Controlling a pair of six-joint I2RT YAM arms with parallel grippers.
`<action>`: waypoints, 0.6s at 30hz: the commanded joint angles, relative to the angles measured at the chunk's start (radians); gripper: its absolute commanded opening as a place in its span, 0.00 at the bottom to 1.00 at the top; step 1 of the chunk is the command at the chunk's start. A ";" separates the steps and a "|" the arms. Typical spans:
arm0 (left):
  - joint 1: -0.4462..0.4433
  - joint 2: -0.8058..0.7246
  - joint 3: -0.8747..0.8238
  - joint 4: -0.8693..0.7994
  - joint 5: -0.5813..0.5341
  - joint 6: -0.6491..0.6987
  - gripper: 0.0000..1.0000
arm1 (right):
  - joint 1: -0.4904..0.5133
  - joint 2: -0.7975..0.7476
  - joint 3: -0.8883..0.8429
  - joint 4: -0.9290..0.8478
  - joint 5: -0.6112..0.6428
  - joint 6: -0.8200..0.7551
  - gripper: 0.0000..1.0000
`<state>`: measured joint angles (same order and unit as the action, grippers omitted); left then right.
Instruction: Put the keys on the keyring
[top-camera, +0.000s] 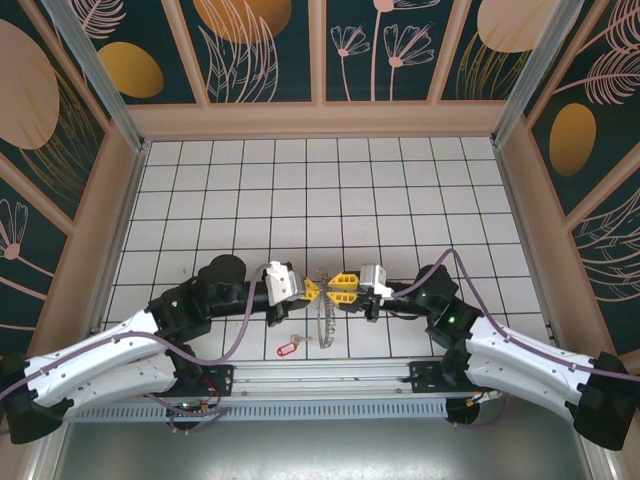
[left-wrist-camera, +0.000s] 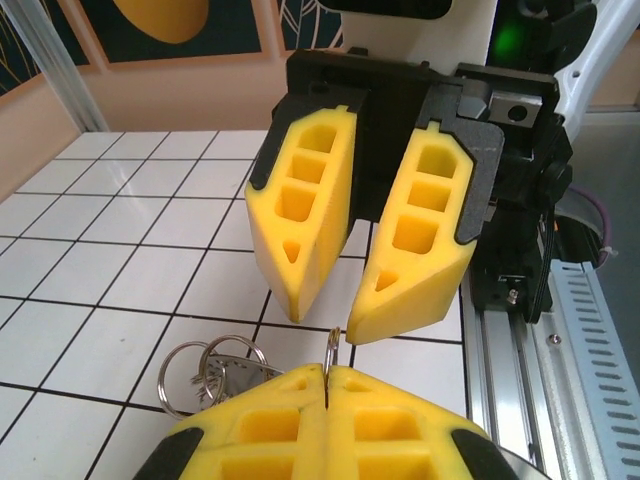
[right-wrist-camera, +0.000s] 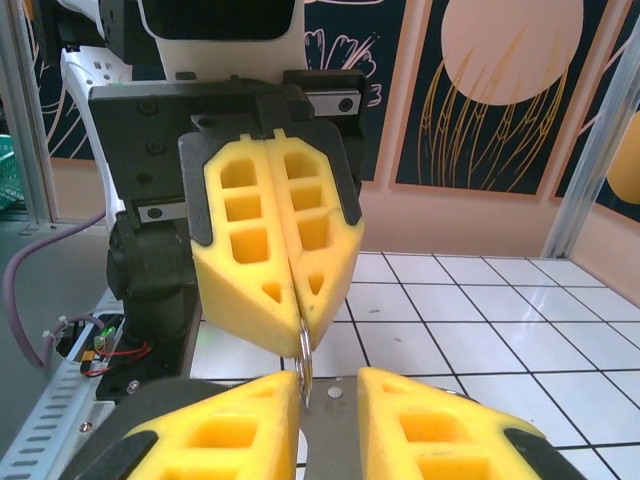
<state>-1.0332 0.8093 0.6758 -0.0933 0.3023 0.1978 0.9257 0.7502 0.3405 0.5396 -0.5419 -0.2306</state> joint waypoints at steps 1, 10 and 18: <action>0.001 0.005 0.048 -0.013 -0.014 0.033 0.00 | 0.010 0.013 0.038 0.009 -0.008 -0.014 0.19; 0.001 0.016 0.050 -0.016 -0.008 0.034 0.00 | 0.015 0.052 0.062 -0.014 0.011 -0.031 0.17; 0.001 0.022 0.048 -0.016 -0.008 0.033 0.00 | 0.022 0.074 0.074 -0.029 0.015 -0.042 0.05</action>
<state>-1.0328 0.8268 0.6884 -0.1333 0.2787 0.2134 0.9409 0.8196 0.3756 0.5076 -0.5423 -0.2588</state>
